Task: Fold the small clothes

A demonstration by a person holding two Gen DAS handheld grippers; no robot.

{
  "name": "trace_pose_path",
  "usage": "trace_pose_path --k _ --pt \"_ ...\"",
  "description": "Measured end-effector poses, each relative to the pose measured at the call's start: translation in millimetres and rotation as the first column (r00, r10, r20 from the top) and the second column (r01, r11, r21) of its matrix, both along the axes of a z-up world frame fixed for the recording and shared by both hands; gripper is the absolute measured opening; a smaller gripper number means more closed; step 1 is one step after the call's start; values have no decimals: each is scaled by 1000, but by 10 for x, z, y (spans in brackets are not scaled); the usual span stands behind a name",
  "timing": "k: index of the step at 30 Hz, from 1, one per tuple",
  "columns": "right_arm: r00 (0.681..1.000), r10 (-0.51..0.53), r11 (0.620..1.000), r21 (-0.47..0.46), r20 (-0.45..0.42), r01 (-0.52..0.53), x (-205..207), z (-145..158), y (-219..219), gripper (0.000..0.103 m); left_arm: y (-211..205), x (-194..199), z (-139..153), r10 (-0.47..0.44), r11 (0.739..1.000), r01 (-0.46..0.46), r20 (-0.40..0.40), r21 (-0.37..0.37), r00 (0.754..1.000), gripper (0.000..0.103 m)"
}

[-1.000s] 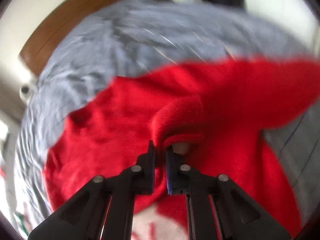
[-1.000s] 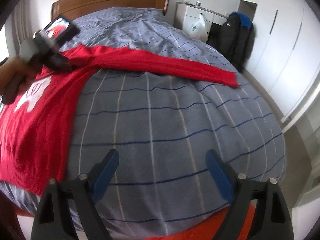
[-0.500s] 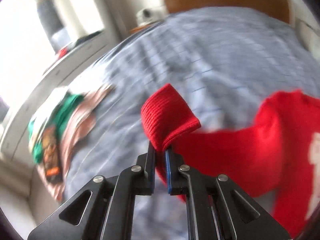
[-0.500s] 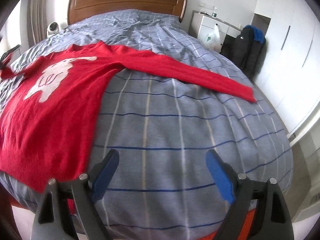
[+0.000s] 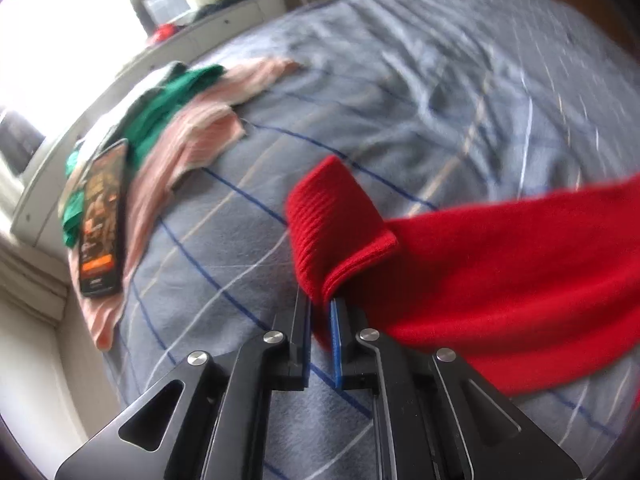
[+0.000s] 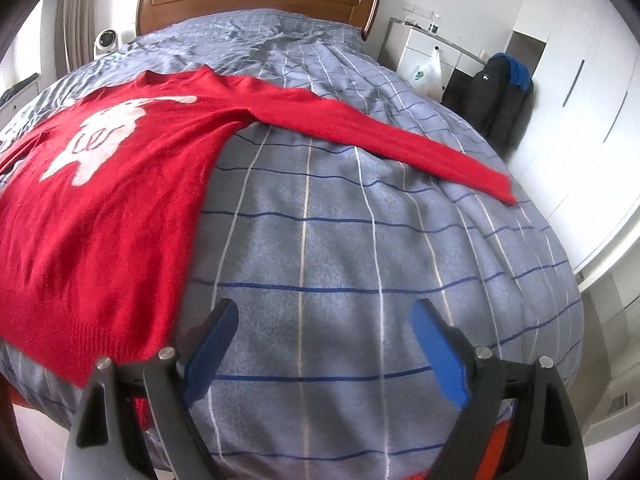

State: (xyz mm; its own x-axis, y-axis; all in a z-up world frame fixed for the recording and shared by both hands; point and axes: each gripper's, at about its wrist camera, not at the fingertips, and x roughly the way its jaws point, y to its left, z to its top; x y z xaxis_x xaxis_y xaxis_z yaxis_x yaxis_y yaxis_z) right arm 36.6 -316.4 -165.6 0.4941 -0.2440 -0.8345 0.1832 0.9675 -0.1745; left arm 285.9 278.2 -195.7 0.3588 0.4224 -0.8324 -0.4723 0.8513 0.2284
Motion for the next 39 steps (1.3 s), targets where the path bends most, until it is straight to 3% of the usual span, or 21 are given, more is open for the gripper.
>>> trace_pose_path --k 2,3,5,6,8,9,10,11,12,14,16,17,19,21,24,27,32,39 --pt "1000 1 1000 2 0 -1 -2 0 3 87 -25 -84 85 -23 1000 22 24 19 999 23" --pt "1000 1 1000 3 4 -1 -6 8 0 87 -47 -136 132 -21 1000 21 32 20 999 44" --pt "1000 -3 1000 11 19 3 -22 34 -18 87 -175 -344 354 -64 998 64 116 6 991 64" --pt "1000 -8 1000 13 24 7 -26 39 -24 87 -266 -430 454 -105 994 107 159 -8 982 71" --pt "999 -24 1000 21 37 23 -25 53 -64 88 -614 -607 683 -260 956 287 257 -70 931 84" --pt "998 -35 999 22 42 34 -22 59 -80 89 -855 -662 769 -360 910 404 298 -98 884 92" --pt "998 -44 999 22 47 43 -20 65 -91 89 -1082 -686 822 -445 861 498 325 -100 835 95" --pt "997 -56 998 23 55 55 -15 73 -106 89 -1286 -697 848 -512 818 569 339 -89 789 96" --pt "996 -63 998 24 60 62 -9 80 -119 89 -1553 -687 851 -594 754 653 350 -72 724 96" --pt "994 -83 996 27 69 81 10 81 -145 89 -1911 -596 783 -698 647 760 354 -60 622 97" --pt "993 -96 995 30 66 94 28 62 -177 89 -2182 -431 631 -766 568 821 332 -53 551 97" --pt "992 -107 994 30 60 106 31 48 -199 89 -2291 -296 500 -786 548 834 304 -57 538 97" --pt "991 -122 992 33 59 120 26 45 -230 89 -2391 -100 241 -808 537 841 246 -64 535 97" --pt "989 -138 990 34 61 136 19 45 -259 89 -2419 80 -138 -814 565 824 133 -40 565 103" --pt "986 -159 987 45 44 157 27 4 -295 89 -2323 112 -185 -796 565 819 192 -102 573 103" --pt "981 -195 979 68 10 194 61 -78 -369 89 -2229 106 -183 -787 547 822 237 -161 570 103" --pt "970 -242 965 98 -16 243 94 -157 -454 89 -2338 59 -182 -797 553 825 213 -119 565 103" --pt "972 -234 969 79 -26 235 105 -179 -417 89 -2319 64 -193 -795 553 824 216 -127 567 103"
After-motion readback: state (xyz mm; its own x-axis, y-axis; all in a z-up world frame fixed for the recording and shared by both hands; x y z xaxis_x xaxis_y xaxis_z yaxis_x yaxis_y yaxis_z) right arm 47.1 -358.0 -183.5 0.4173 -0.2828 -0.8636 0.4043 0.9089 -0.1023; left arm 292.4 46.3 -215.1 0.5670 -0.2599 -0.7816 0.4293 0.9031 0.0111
